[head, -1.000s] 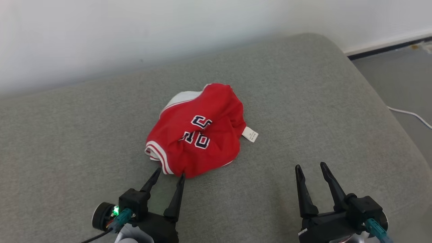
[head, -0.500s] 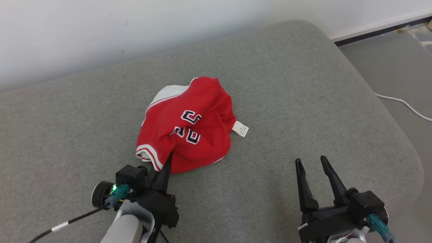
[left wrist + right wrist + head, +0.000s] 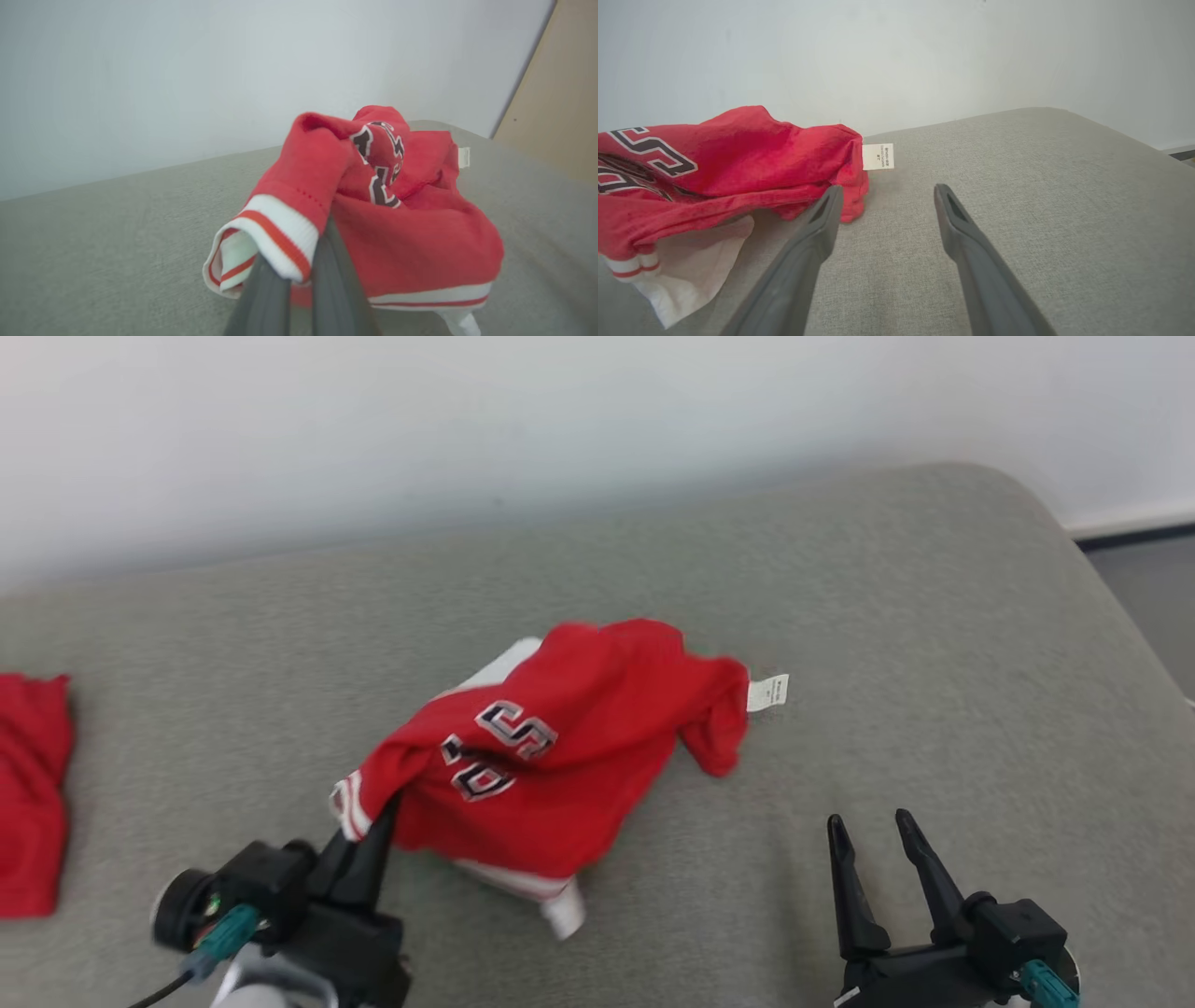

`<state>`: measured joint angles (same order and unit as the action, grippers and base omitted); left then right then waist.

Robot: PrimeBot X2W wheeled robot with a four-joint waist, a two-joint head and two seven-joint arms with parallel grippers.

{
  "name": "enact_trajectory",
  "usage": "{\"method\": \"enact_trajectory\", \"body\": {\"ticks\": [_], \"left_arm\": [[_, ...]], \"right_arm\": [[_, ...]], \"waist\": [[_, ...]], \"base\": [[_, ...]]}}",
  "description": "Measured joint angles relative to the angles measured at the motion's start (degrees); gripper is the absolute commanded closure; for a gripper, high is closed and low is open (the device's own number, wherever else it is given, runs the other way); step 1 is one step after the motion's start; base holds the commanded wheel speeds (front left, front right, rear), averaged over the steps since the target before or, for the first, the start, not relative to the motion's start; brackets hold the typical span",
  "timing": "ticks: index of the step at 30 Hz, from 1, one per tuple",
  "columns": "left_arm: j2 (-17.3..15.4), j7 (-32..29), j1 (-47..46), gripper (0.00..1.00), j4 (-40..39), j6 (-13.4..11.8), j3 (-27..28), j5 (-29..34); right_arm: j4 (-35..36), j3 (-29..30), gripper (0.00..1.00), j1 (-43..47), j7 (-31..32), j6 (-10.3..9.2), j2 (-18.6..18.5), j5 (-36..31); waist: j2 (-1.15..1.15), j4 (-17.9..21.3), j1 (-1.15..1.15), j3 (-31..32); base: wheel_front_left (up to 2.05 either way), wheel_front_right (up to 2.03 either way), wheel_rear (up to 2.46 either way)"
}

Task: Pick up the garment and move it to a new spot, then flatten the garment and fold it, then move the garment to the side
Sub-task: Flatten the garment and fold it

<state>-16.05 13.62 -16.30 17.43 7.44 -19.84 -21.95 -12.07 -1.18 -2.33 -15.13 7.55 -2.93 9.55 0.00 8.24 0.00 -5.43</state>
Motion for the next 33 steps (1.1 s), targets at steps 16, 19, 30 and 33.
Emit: {"method": "enact_trajectory", "body": {"ticks": [16, 19, 30, 33], "left_arm": [[-6.44, -3.34, 16.31, 1.0, -4.7, -5.05, 6.36, -5.35], [-6.37, -2.45, 16.14, 0.0, -4.33, -5.7, 6.48, -5.12], [-5.66, 0.76, 16.55, 0.0, -9.44, -8.33, 10.95, -5.27], [-5.15, 1.21, 17.52, 0.0, -13.08, -9.73, 13.14, -4.93]], "right_arm": [[-1.45, -0.73, 0.0, 0.23, 0.0, 0.0, 0.0, 0.43], [-1.45, -0.48, 0.0, 0.47, 0.0, 0.0, 0.03, 0.33], [-1.59, 0.37, 0.0, 1.74, 0.0, 0.0, 0.04, 0.34], [-1.54, 0.53, 0.0, 1.85, 0.0, 0.0, 0.0, 0.34]], "waist": [[0.0, -4.5, 0.0, 2.91], [0.0, -3.89, 0.0, 2.99], [-0.01, -5.58, -0.01, 4.68], [0.0, -6.55, 0.0, 4.95]], "base": [[0.0, 0.0, 0.0], [0.0, 0.0, 0.0], [0.0, 0.0, 0.0], [0.0, 0.0, 0.0]]}}
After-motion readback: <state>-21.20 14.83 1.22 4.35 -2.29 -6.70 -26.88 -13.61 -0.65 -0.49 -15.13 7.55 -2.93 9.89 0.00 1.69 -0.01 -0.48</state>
